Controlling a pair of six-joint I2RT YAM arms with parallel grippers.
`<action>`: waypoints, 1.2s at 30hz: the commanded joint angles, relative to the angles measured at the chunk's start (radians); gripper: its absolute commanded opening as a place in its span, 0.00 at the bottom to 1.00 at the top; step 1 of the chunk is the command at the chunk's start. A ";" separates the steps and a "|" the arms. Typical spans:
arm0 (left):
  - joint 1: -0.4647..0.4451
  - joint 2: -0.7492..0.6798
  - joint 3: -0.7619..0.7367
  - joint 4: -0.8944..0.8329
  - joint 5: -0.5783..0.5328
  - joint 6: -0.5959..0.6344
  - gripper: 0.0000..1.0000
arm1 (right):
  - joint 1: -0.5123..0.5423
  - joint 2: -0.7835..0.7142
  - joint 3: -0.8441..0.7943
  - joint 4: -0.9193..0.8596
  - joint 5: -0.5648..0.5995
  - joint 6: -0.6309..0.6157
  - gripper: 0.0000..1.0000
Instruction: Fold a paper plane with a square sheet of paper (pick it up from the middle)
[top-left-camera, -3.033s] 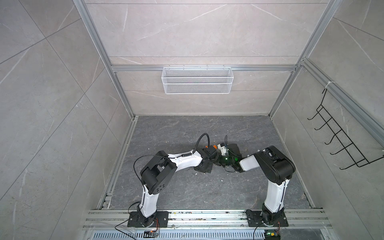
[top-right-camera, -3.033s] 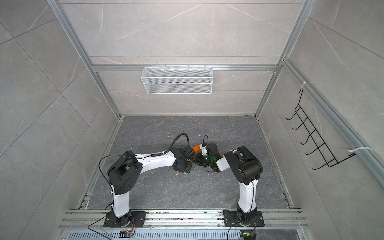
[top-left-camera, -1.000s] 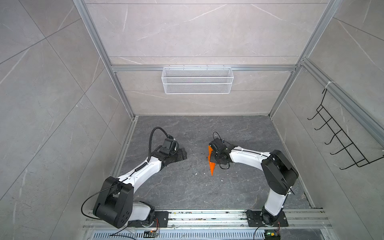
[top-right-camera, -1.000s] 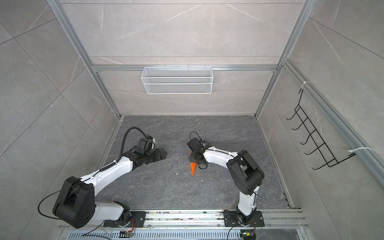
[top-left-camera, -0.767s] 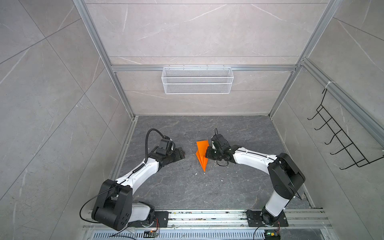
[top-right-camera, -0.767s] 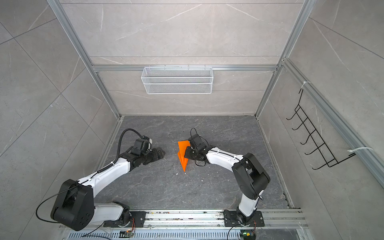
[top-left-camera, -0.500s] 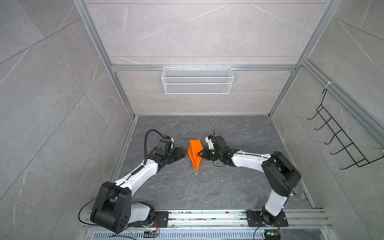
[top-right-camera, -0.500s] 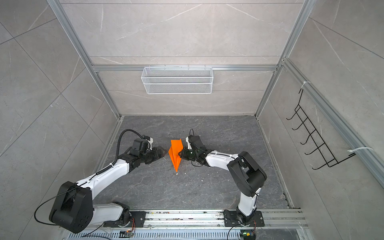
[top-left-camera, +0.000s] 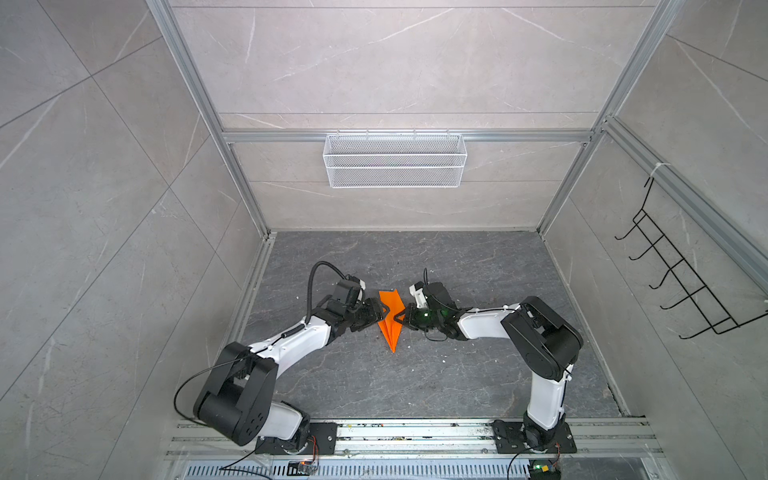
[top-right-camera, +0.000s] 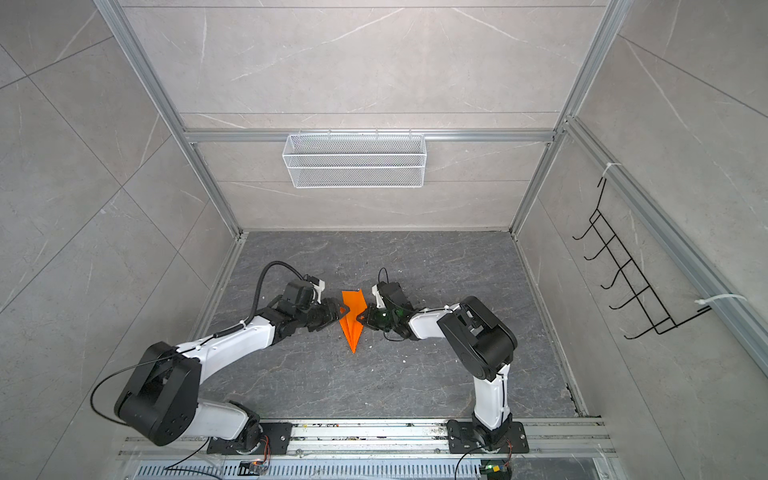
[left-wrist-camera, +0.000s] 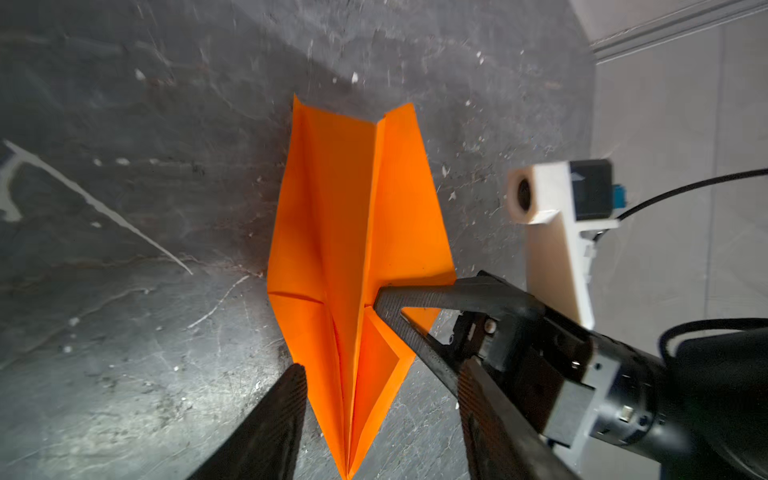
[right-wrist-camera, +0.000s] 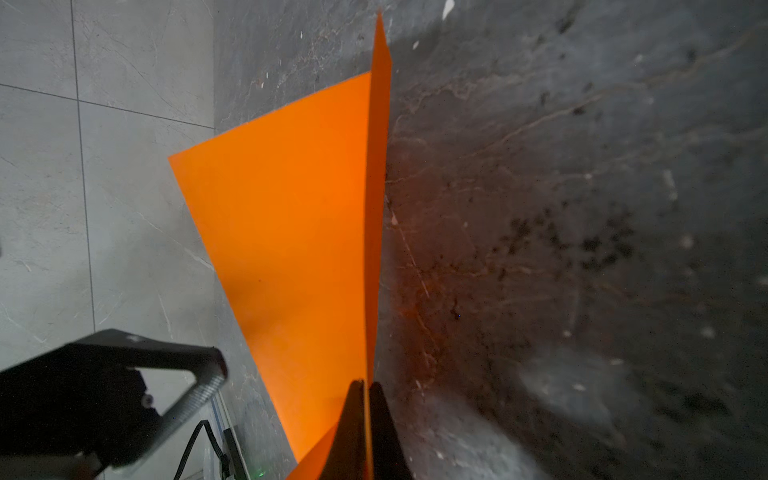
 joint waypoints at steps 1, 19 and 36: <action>-0.033 0.043 0.063 -0.021 -0.062 0.014 0.60 | -0.005 0.020 -0.016 0.031 -0.008 0.008 0.04; -0.081 0.192 0.096 -0.057 -0.005 0.029 0.50 | -0.015 0.033 -0.024 0.046 -0.017 0.027 0.05; -0.100 0.235 0.141 -0.083 -0.063 0.039 0.18 | -0.019 0.019 -0.024 0.034 -0.015 0.019 0.12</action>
